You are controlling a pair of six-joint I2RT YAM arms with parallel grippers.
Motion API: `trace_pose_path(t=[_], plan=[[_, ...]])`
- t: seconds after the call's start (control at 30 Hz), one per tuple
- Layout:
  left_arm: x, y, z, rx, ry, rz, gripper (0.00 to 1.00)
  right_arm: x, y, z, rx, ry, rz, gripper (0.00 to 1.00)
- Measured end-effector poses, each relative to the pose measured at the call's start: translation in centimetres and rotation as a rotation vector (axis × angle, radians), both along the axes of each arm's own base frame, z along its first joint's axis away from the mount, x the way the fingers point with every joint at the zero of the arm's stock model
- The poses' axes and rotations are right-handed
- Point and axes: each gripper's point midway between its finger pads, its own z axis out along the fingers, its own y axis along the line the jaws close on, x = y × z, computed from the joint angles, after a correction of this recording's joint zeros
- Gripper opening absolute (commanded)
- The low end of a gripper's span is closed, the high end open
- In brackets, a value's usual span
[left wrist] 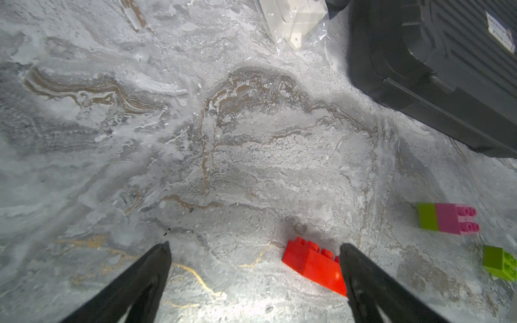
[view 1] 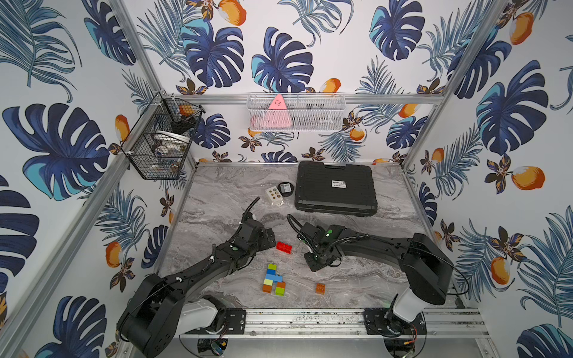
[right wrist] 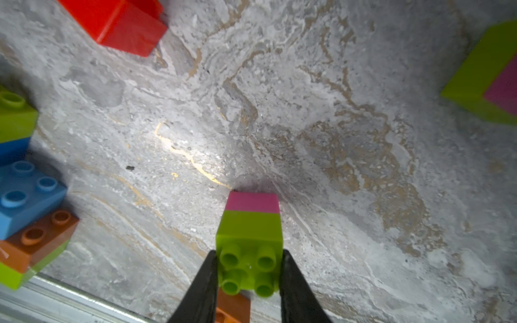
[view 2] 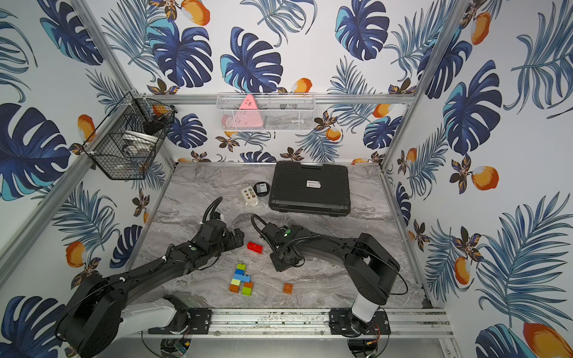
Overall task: Assemble the letter h with lego
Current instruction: Assemble the lego brick with the lego brick.
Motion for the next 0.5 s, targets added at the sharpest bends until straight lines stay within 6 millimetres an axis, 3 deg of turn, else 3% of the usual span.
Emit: trace_pose_path(t=[0.5], plan=[[0.0, 0.0, 0.0, 0.001, 0.001, 0.000, 0.99, -0.1, -0.2, -2.1, 0.066, 0.067, -0.052, 0.26]])
